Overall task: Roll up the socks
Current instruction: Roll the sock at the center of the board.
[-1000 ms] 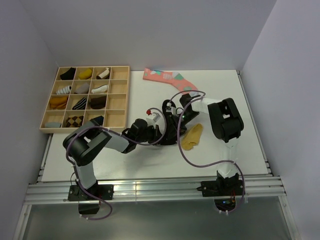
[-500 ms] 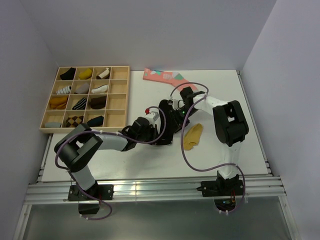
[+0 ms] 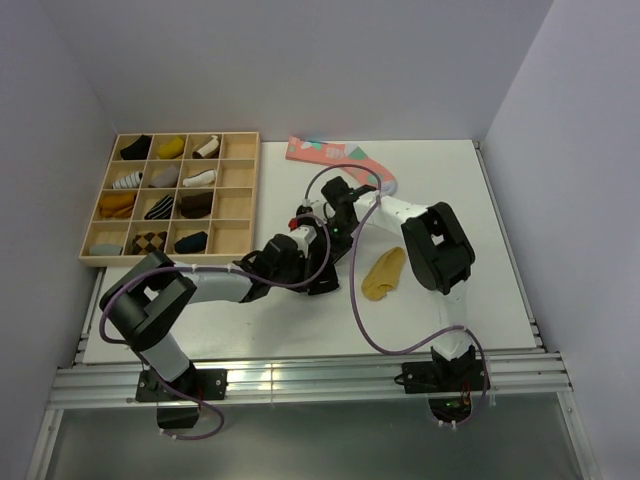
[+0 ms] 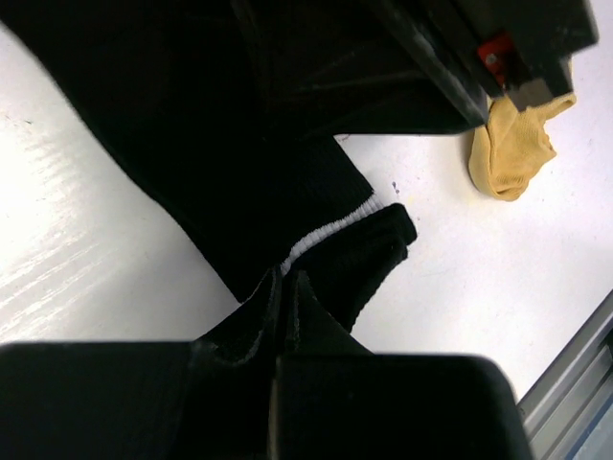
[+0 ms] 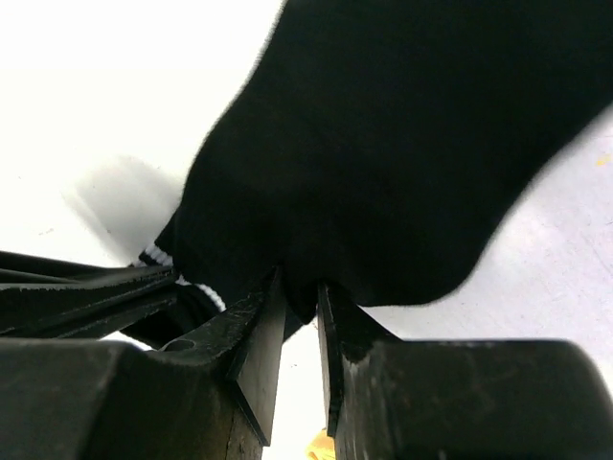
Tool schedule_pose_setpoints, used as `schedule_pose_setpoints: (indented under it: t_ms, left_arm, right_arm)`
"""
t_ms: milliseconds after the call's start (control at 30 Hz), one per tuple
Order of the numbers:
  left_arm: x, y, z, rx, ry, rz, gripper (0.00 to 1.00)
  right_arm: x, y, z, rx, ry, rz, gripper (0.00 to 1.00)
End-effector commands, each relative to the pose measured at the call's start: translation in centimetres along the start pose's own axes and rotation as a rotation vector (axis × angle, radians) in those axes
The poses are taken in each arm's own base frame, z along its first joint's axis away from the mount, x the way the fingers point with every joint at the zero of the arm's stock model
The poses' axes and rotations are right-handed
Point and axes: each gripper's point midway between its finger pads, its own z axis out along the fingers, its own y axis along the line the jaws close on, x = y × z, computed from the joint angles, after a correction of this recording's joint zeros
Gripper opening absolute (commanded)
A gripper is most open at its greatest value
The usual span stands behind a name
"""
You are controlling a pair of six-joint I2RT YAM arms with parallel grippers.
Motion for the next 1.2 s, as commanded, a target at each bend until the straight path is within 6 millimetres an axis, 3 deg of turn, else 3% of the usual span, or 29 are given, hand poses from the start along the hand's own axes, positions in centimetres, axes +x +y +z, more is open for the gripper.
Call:
schedule_pose_setpoints:
  t_ms: [0, 233, 400, 567, 767, 867, 933, 1033, 1167]
  left_arm:
    - [-1.1, -1.6, 0.0, 0.056, -0.002, 0.035, 0.0]
    - [1.4, -1.3, 1.0, 0.055, 0.113, -0.018, 0.0]
    - [3.2, -0.1, 1.1, 0.006, 0.19, -0.061, 0.0]
    - [3.9, 0.6, 1.2, -0.001, 0.212, -0.109, 0.0]
    - [4.5, 1.0, 1.1, 0.004, 0.255, -0.152, 0.0]
    - [4.3, 1.6, 0.7, 0.011, 0.285, -0.189, 0.0]
    - [4.4, 2.0, 0.6, 0.009, 0.313, -0.2, 0.0]
    - [4.6, 2.6, 0.3, -0.011, 0.36, -0.213, 0.0]
    - [4.4, 2.5, 0.2, 0.003, 0.405, -0.237, 0.0]
  right_arm:
    - [-0.2, -1.9, 0.8, 0.065, 0.006, 0.013, 0.27]
    - [-1.3, -1.8, -1.5, 0.072, -0.066, 0.011, 0.28]
    - [-2.5, -2.3, -3.9, 0.059, -0.149, 0.042, 0.5]
    - [-3.3, -2.9, -6.5, 0.043, -0.219, 0.063, 0.52]
    - [-2.1, -4.1, -8.4, 0.005, -0.265, 0.087, 0.47]
    - [-1.5, -4.2, -9.8, -0.005, -0.309, 0.006, 0.45]
    - [-1.4, -3.5, -11.3, 0.003, -0.357, -0.066, 0.45]
    - [-0.5, -2.6, -11.9, 0.015, -0.389, -0.187, 0.45]
    - [1.5, -1.2, -11.1, 0.034, -0.383, -0.346, 0.42]
